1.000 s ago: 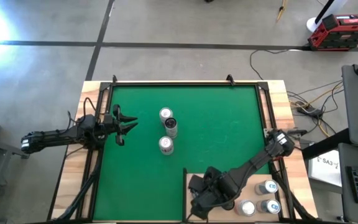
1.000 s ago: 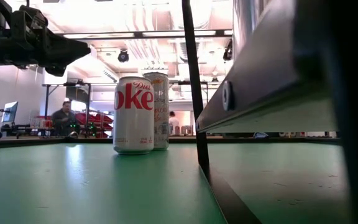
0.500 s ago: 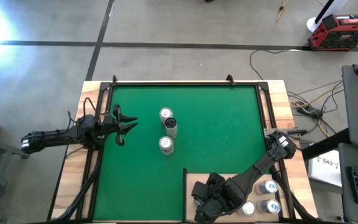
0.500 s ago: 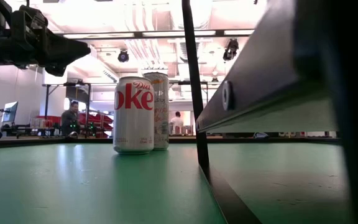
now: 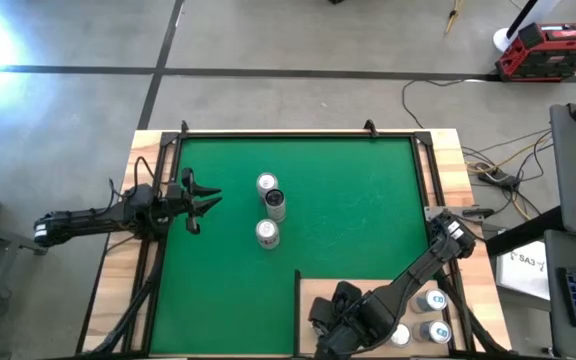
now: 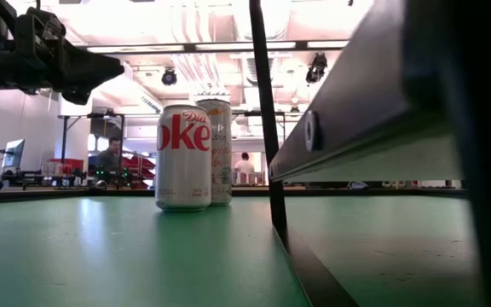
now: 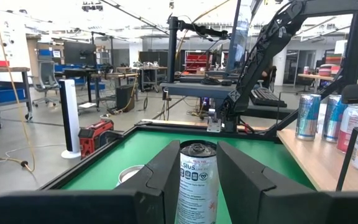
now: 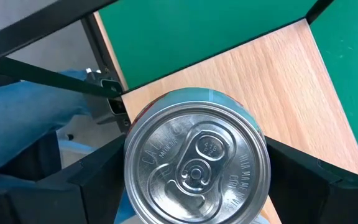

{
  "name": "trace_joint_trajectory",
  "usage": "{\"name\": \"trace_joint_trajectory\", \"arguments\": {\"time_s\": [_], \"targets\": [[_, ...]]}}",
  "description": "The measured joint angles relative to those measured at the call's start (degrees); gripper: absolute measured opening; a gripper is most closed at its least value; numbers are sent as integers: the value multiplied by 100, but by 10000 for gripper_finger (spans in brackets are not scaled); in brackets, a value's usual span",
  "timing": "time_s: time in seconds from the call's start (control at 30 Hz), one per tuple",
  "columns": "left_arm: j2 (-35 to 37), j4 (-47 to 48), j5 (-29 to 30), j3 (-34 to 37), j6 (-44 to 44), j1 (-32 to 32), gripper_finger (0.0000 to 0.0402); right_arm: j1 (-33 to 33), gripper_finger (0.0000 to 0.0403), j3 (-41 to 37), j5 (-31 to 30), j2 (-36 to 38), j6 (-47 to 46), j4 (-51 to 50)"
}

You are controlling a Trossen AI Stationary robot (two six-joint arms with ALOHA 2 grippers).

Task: Place canned beverage on shelf
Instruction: Put the right red silver soda can on the shelf

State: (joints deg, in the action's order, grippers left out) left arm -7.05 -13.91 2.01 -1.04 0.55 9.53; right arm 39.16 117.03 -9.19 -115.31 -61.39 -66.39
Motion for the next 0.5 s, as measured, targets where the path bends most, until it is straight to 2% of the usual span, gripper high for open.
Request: {"name": "trace_joint_trajectory", "arguments": {"time_s": [0.5], "targets": [[0, 0, 1, 0, 1, -1, 88, 56, 306, -59, 9, -11, -14, 149]]}}
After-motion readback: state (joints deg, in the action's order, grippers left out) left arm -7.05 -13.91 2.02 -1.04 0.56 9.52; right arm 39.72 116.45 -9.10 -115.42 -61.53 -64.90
